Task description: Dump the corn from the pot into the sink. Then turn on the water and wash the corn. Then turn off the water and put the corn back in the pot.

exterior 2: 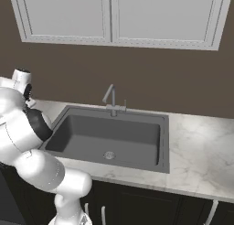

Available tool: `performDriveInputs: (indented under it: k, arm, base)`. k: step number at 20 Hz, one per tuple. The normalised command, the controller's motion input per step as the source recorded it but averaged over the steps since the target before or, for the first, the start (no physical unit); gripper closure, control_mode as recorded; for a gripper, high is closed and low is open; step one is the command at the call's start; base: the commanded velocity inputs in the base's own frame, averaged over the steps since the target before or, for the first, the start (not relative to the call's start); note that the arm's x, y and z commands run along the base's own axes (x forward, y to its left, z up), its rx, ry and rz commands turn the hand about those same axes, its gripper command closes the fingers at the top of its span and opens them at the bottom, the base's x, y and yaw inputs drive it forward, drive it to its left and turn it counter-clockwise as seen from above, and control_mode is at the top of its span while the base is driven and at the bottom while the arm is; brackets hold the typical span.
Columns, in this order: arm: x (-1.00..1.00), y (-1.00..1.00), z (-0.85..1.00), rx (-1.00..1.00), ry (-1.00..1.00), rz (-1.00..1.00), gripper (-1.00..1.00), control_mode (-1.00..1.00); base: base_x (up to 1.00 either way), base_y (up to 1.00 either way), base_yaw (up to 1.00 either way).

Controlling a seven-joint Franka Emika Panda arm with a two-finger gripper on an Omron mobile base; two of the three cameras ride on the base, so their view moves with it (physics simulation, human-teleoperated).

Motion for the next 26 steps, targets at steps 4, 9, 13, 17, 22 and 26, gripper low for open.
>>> performDriveInputs:
  k: [4, 9, 13, 17, 22, 26]
  arm:
    - [0.31, 0.25, -0.41, 0.00, 0.03, 0.00, -1.00, -1.00]
    - [0.41, 0.27, -0.36, 0.00, 0.01, 0.00, -1.00, -1.00]
    - [0.50, 0.18, -0.33, 0.01, 0.00, 0.00, -1.00, -1.00]
    - [0.44, 0.30, -0.32, 0.01, 0.00, 0.00, -1.00, -1.00]
    - [0.14, 0.33, -0.26, 0.00, 0.03, 0.00, 1.00, -1.00]
    - [0.00, 0.02, 0.00, 0.00, 0.00, 0.00, 1.00, -1.00]
  base:
    - [0.00, 0.00, 0.00]
    - [0.00, 0.00, 0.00]
    - [0.00, 0.00, 0.00]
    - [0.00, 0.00, 0.00]
    - [0.00, 0.00, 0.00]
    - [0.00, 0.00, 0.00]
